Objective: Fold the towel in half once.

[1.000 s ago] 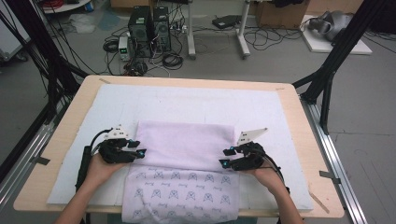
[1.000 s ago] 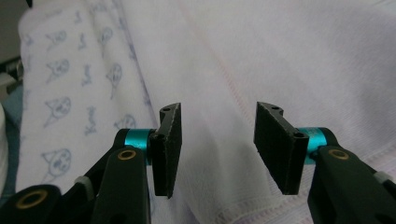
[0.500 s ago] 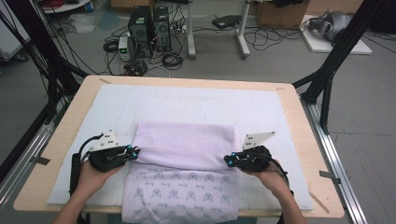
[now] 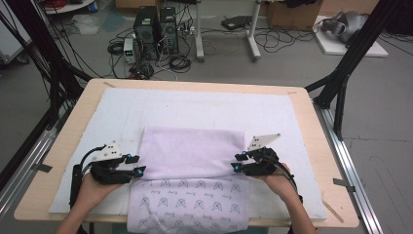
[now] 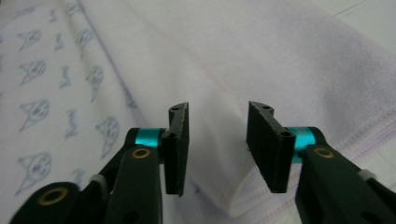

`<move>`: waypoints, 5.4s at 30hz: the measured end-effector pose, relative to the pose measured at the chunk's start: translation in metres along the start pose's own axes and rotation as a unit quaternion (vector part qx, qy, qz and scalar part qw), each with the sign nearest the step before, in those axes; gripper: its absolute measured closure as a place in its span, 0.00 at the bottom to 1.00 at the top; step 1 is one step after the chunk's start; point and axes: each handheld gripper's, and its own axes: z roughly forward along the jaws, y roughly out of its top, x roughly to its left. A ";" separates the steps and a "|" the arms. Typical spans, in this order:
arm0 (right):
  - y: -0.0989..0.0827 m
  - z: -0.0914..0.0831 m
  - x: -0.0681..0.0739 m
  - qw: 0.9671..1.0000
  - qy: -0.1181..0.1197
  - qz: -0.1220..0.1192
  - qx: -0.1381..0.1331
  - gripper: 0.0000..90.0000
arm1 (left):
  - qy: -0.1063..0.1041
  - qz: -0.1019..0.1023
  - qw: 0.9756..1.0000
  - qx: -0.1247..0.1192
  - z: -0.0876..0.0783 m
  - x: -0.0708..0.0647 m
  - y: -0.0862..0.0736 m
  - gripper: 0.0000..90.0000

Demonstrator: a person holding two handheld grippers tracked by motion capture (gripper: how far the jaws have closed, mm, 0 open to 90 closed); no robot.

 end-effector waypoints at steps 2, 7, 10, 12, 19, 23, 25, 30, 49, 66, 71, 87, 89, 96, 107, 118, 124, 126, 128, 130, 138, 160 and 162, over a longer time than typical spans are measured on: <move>0.002 0.002 -0.006 1.000 0.004 0.020 -0.007 0.57 | -0.004 -0.003 1.000 0.016 0.006 0.003 0.000 0.51; 0.001 0.010 -0.009 0.999 0.027 0.035 0.020 0.53 | -0.023 0.017 0.998 0.050 0.019 -0.002 -0.004 0.60; -0.001 0.013 -0.004 0.999 0.033 0.017 0.038 0.74 | -0.029 0.036 0.997 0.061 0.022 -0.008 -0.006 0.83; -0.002 0.014 0.001 0.999 0.029 0.003 0.046 0.83 | -0.027 0.040 0.997 0.058 0.021 -0.010 -0.006 0.91; 0.001 -0.005 0.013 0.999 0.021 -0.028 0.020 0.93 | -0.012 0.033 0.999 0.004 0.002 -0.013 0.002 0.94; 0.001 -0.024 0.016 0.999 0.016 -0.032 -0.006 0.94 | -0.009 0.041 0.999 -0.019 -0.010 -0.020 0.009 0.94; -0.002 -0.034 0.020 0.999 0.018 -0.032 -0.021 0.94 | -0.013 0.045 0.999 -0.023 -0.014 -0.025 0.009 0.95; -0.018 -0.043 0.036 0.999 0.032 -0.040 -0.013 0.94 | -0.034 0.050 0.998 -0.015 -0.019 -0.039 -0.005 0.95; 0.005 -0.017 -0.030 0.999 -0.030 0.018 -0.023 0.58 | 0.051 -0.005 0.999 -0.017 0.015 0.022 0.029 0.51; 0.007 0.033 -0.087 0.996 -0.063 0.053 0.031 0.68 | 0.091 -0.051 0.994 0.031 0.081 0.074 0.033 0.60; 0.015 0.035 -0.084 0.997 -0.066 0.036 0.030 0.93 | 0.104 -0.039 0.993 0.042 0.084 0.075 0.043 0.94; 0.141 -0.044 -0.114 0.983 -0.180 -0.015 -0.035 0.94 | 0.184 0.000 0.980 -0.069 0.020 0.097 0.180 0.95; 0.154 -0.049 -0.115 0.982 -0.185 -0.019 -0.043 0.88 | 0.193 0.002 0.979 -0.072 0.018 0.098 0.184 0.90; 0.116 -0.020 -0.121 0.988 -0.151 0.020 -0.016 0.59 | 0.165 -0.045 0.985 -0.036 0.029 0.108 0.136 0.50; 0.067 0.002 -0.083 0.996 -0.092 0.020 0.003 0.53 | 0.126 -0.036 0.991 -0.014 0.037 0.082 0.069 0.48; 0.028 0.016 -0.047 0.999 -0.039 0.001 0.009 0.54 | 0.069 -0.017 0.997 0.001 0.037 0.050 0.027 0.54; 0.013 0.019 -0.040 0.999 -0.038 -0.004 0.019 0.55 | 0.035 0.000 0.999 0.027 0.039 0.036 0.016 0.53; 0.011 0.020 -0.040 0.999 -0.033 -0.005 0.033 0.57 | 0.031 0.007 0.999 0.035 0.039 0.033 0.013 0.54; 0.011 0.021 -0.038 0.999 -0.033 -0.013 0.040 0.60 | 0.033 0.009 0.999 0.041 0.039 0.032 0.008 0.58; 0.011 0.020 -0.036 0.999 -0.028 -0.013 0.044 0.64 | 0.033 0.007 0.998 0.043 0.038 0.032 0.003 0.64; 0.006 0.004 -0.035 0.999 -0.023 -0.007 0.030 0.64 | 0.046 -0.004 0.999 0.014 0.023 0.036 0.007 0.64; -0.005 0.024 -0.040 0.998 -0.057 0.008 0.033 0.89 | 0.070 0.012 0.997 0.043 0.041 0.041 0.007 0.93; -0.004 0.021 -0.040 0.998 -0.054 0.008 0.025 0.92 | 0.070 0.008 0.997 0.032 0.038 0.041 0.008 0.94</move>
